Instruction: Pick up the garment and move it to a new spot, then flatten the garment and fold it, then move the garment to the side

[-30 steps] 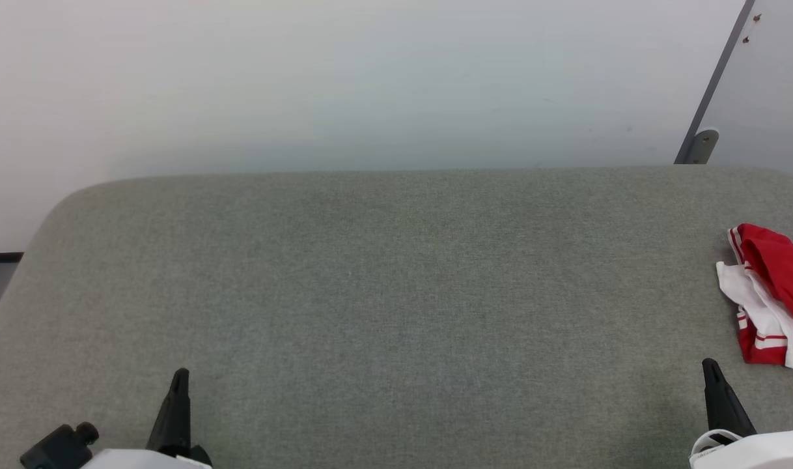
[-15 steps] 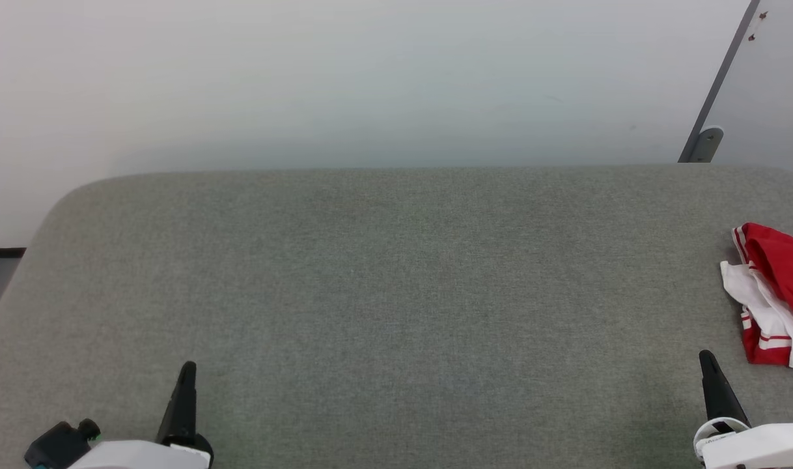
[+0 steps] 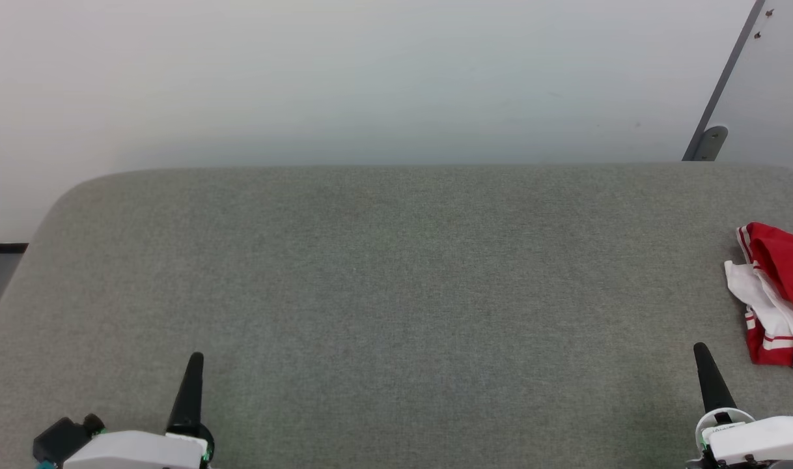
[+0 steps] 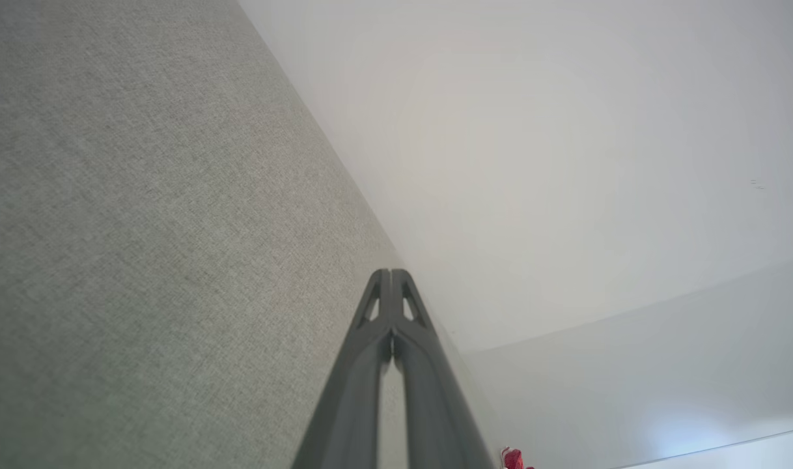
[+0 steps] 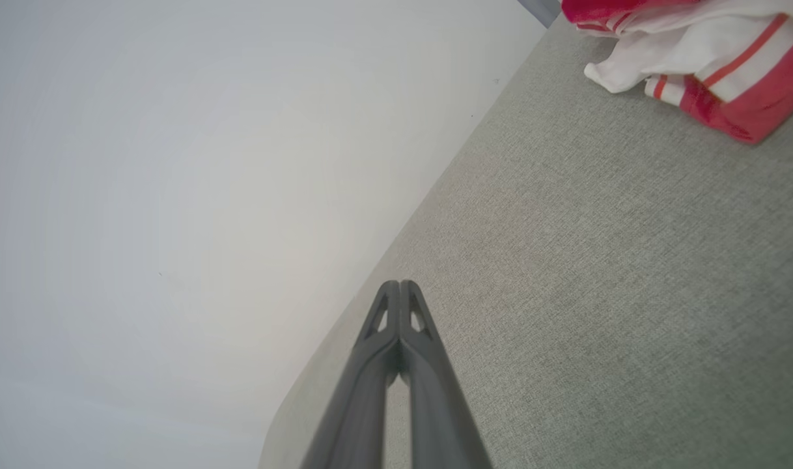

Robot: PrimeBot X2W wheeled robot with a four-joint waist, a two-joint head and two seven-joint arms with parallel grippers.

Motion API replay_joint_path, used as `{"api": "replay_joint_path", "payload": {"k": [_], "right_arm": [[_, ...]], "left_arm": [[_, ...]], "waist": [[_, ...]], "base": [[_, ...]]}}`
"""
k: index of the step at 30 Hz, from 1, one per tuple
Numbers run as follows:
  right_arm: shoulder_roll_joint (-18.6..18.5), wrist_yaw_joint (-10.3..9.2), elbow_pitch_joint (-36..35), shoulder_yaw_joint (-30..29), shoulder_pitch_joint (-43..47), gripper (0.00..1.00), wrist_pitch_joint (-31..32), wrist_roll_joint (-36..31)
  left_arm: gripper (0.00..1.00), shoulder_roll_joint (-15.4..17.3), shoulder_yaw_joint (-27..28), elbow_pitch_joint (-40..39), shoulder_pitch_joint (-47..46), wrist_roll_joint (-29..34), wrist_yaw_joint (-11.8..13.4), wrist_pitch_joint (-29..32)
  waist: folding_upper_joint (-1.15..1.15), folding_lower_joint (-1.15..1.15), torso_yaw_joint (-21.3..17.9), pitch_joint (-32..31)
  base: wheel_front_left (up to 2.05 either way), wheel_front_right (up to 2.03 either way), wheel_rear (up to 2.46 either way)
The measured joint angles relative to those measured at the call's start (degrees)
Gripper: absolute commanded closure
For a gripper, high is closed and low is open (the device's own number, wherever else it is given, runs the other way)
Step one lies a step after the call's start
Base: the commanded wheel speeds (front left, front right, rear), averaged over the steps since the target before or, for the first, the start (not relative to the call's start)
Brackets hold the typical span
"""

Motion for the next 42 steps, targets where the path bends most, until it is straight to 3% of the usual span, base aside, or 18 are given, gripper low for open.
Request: {"api": "replay_joint_path", "payload": {"k": [42], "right_arm": [[1.7,-0.01,-0.3,-0.9,-2.3,1.0,5.2,21.8]], "left_arm": [[1.0,-3.0,1.3,0.8,-3.3,-17.7,0.0,5.4]], "waist": [[0.0,0.0,0.9,1.0]], "base": [[0.0,0.0,0.0]]}}
